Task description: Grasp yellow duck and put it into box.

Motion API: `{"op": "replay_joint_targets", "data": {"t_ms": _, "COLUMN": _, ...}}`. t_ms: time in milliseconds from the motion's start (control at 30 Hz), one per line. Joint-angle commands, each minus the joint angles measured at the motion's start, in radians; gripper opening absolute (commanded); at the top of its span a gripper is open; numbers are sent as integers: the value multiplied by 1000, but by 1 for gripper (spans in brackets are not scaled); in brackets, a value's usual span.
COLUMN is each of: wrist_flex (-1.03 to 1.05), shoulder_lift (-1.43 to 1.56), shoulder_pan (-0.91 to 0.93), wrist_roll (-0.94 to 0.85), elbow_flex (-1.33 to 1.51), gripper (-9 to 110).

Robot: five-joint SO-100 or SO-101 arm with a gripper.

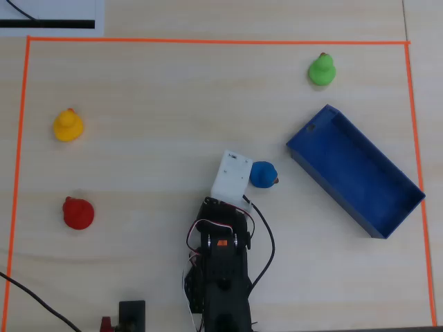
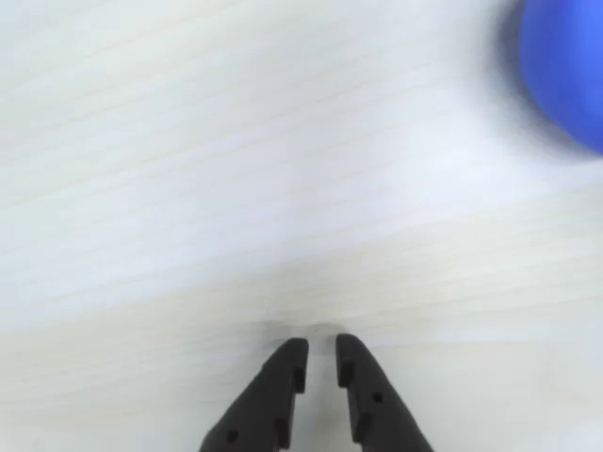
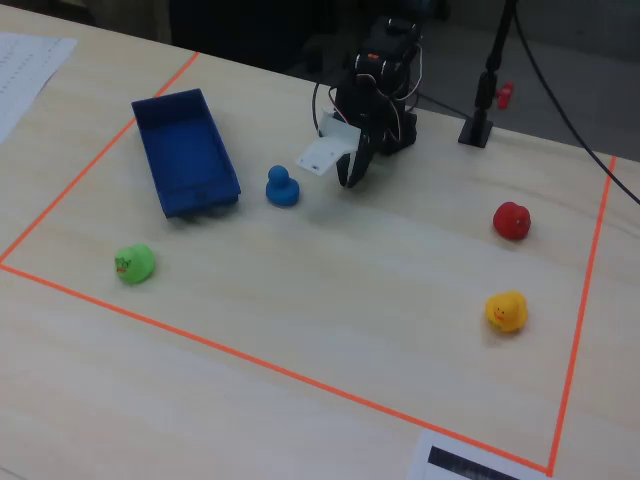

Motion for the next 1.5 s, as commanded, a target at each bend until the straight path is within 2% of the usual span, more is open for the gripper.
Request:
{"op": "replay_joint_targets", "data": {"t_ms": 0, "wrist_flex": 23, "shoulder_lift": -3, "shoulder_pan": 5, "wrist_roll": -6, "elbow_flex": -8, "gripper": 1}}
{"op": "replay_joint_targets", "data": {"t_ms": 467, "wrist_flex": 23, "shoulder_lift": -3, "shoulder_pan": -8, "wrist_roll": -21, "elbow_flex": -8, "gripper": 0}}
{"op": "replay_joint_targets", "data": {"t_ms": 567, "wrist_flex": 28, "shoulder_lift": -18, "shoulder_pan": 2, "wrist_roll": -48, "elbow_flex": -57, "gripper": 3}}
{"op": "replay_joint_targets", "data": {"t_ms": 767, "wrist_flex": 121, "shoulder_lift": -388, "shoulder_pan": -17, "wrist_roll": -5, "elbow_flex": -525, "gripper": 25}}
{"op": "replay_joint_targets", "data": {"t_ms": 933, "wrist_flex": 195, "shoulder_lift": -623, "shoulder_pan": -127, "wrist_roll": 86, "elbow_flex": -877, "gripper": 33}}
{"op": "replay_joint_targets", "data": {"t_ms": 1167, "wrist_flex": 279, "shoulder_lift": -943, "shoulder_pan": -342, "wrist_roll": 270, "elbow_flex": -1250, "gripper": 39}}
{"op": "replay_joint_targets", "data": {"t_ms": 1467, "wrist_flex": 160, "shoulder_lift": -1367, "shoulder_pan": -583, "wrist_roll": 342, "elbow_flex": -1353, "gripper": 40}}
